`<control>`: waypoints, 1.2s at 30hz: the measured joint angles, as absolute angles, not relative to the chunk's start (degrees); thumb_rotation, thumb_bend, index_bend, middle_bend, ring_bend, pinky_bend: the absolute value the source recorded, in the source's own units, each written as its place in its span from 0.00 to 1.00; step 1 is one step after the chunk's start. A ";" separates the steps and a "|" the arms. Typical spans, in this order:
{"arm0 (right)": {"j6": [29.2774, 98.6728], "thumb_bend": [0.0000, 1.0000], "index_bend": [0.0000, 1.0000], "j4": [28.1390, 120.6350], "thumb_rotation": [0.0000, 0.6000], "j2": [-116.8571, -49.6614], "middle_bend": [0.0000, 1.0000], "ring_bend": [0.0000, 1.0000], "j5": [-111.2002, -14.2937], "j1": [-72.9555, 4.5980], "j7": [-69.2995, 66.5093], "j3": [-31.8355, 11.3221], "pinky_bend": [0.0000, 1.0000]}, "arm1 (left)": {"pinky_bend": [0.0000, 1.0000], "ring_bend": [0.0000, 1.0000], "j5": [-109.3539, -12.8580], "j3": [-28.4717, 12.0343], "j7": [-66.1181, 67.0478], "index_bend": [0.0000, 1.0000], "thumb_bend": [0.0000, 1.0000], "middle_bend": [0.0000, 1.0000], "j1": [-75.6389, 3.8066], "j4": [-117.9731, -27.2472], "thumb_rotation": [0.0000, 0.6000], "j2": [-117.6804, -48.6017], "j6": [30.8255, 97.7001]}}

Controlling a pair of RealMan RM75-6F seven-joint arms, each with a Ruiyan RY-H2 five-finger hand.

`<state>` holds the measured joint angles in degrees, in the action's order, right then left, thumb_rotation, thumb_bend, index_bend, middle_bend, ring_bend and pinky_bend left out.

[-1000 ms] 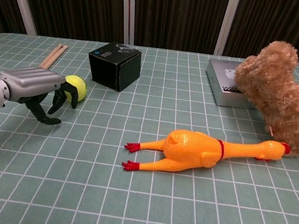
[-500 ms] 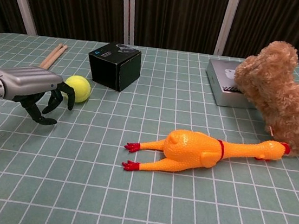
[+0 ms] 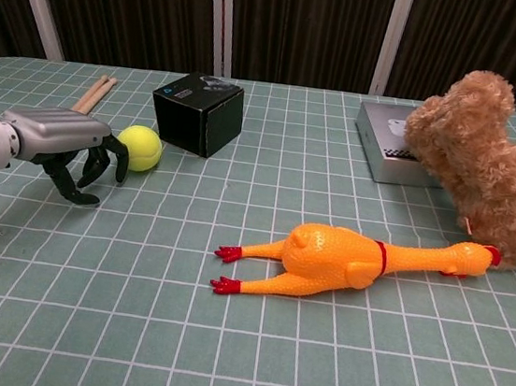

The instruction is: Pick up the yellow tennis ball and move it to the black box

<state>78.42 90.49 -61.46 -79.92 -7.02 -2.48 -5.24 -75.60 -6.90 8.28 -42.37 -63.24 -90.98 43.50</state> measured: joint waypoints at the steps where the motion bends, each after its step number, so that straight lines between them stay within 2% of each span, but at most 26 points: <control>1: 78.41 0.40 0.00 90.46 1.00 -61.48 0.00 0.00 -79.90 -7.02 -2.46 -5.24 0.00 | 0.65 0.46 -75.61 -6.97 8.13 0.39 0.25 0.64 -42.70 -62.62 1.00 -91.31 43.27; 19: 76.46 0.40 0.00 89.83 1.00 -61.89 0.00 0.00 -77.40 -7.80 -1.47 -6.02 0.00 | 0.63 0.44 -77.97 -8.45 -0.53 0.37 0.25 0.59 -48.92 -52.72 1.00 -95.32 40.33; 31: 76.52 0.40 0.00 89.43 1.00 -61.83 0.00 0.00 -76.36 -7.73 -1.64 -6.56 0.00 | 0.55 0.43 -80.89 -7.56 -8.17 0.37 0.25 0.56 -52.31 -45.31 1.00 -97.53 38.90; 36: 76.77 0.40 0.00 89.44 1.00 -61.65 0.00 0.00 -76.18 -7.58 -1.85 -6.75 0.00 | 0.38 0.42 -81.82 -6.86 -10.58 0.37 0.25 0.54 -53.86 -42.54 1.00 -98.50 37.23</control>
